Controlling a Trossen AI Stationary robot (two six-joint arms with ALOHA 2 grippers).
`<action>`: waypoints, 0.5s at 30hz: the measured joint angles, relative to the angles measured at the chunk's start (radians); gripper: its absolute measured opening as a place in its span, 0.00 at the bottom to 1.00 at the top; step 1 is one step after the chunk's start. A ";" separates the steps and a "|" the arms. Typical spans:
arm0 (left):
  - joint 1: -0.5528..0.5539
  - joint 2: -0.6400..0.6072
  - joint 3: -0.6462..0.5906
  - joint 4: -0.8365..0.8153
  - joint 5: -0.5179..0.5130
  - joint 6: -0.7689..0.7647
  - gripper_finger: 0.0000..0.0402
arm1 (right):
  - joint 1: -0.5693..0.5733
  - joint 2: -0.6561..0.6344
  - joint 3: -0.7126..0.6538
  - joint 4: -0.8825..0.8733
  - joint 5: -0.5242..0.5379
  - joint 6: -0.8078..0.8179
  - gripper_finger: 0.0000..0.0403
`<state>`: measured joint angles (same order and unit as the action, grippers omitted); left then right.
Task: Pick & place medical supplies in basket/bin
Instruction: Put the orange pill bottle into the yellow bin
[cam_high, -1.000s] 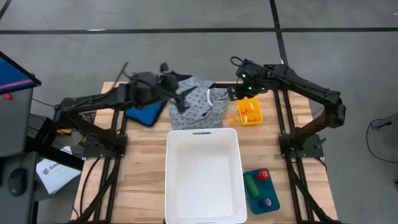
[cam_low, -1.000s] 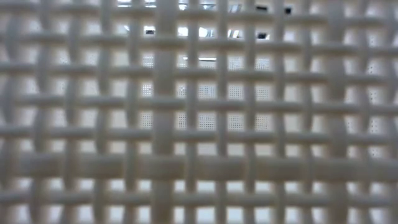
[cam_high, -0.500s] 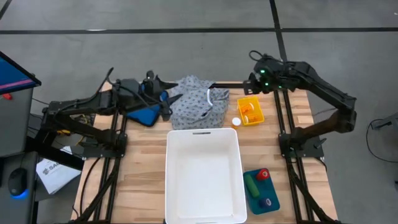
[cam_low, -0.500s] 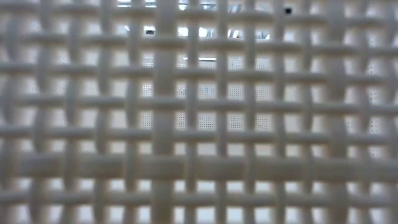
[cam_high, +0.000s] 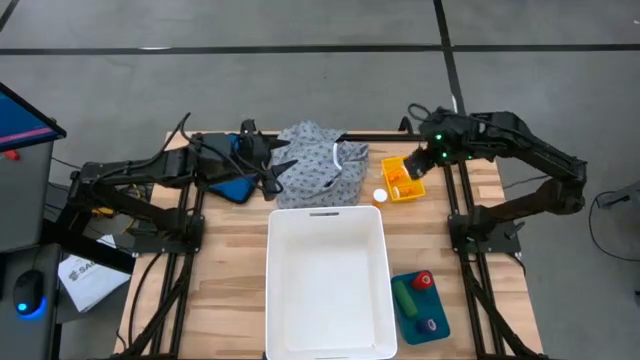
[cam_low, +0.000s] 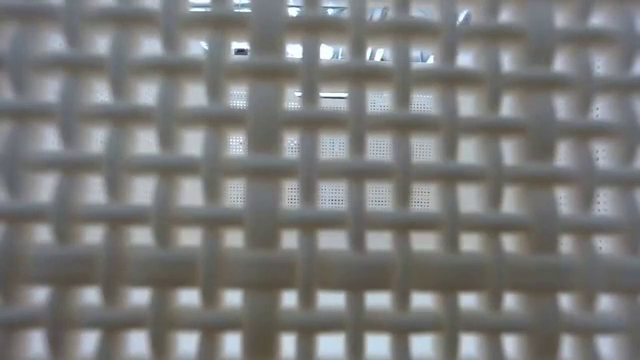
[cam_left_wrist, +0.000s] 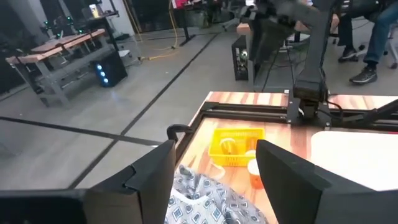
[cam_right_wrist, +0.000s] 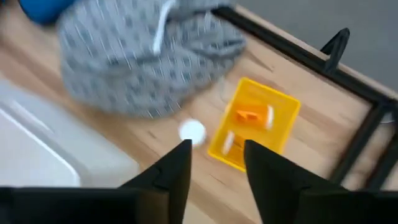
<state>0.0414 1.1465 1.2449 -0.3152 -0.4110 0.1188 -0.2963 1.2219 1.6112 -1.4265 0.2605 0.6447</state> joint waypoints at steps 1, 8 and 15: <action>0.000 0.000 0.000 0.000 0.000 0.000 0.54 | 0.009 0.007 0.000 -0.021 0.000 -0.033 0.36; -0.001 0.000 0.000 -0.002 0.063 -0.007 0.57 | 0.090 0.086 0.000 -0.137 -0.024 -0.257 0.63; -0.004 0.000 0.000 -0.029 0.093 -0.054 0.57 | 0.139 0.157 -0.009 -0.141 0.004 -0.379 0.77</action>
<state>0.0378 1.1465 1.2449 -0.3437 -0.3177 0.0653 -0.1577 1.3786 1.6023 -1.5673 0.2643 0.2660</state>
